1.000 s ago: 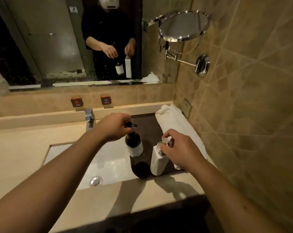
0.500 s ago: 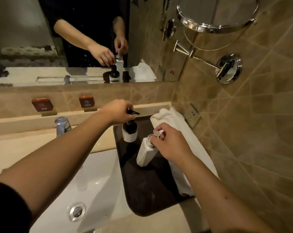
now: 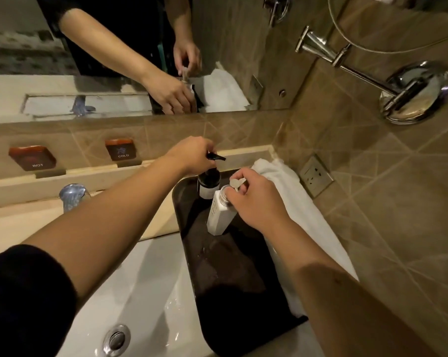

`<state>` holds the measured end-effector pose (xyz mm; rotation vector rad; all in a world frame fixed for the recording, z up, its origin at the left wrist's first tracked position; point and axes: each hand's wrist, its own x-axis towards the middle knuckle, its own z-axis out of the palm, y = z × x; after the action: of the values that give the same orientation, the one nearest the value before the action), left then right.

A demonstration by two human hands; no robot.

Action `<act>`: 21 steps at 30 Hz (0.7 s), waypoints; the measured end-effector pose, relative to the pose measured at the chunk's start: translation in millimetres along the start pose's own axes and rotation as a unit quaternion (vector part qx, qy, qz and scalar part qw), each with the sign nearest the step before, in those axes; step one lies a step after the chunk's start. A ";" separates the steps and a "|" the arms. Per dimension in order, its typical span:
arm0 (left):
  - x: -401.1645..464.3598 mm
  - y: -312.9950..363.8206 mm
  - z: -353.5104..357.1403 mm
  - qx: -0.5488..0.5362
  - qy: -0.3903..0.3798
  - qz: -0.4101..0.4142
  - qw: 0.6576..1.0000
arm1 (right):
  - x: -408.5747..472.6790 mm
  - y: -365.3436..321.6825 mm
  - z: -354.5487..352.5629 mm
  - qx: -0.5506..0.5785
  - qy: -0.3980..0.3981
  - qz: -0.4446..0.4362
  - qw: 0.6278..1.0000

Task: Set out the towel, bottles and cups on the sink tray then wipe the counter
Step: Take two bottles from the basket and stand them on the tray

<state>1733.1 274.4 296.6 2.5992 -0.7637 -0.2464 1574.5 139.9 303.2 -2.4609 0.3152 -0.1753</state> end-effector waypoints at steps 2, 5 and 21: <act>5.0 -4.8 4.3 -0.002 -0.005 0.004 1.000 | 4.9 -0.6 3.3 0.008 0.008 -0.004 1.000; 8.4 -11.6 11.6 -0.005 -0.012 0.004 1.000 | 6.9 -0.6 7.3 0.011 0.014 -0.006 1.000; 5.8 -25.5 24.6 -0.064 -0.031 -0.042 0.997 | -12.3 -2.5 5.5 0.003 0.000 0.045 0.999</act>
<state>1743.2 282.2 263.1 2.5153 -0.6382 -0.3909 1564.2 148.3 299.9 -2.4361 0.4238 -0.1382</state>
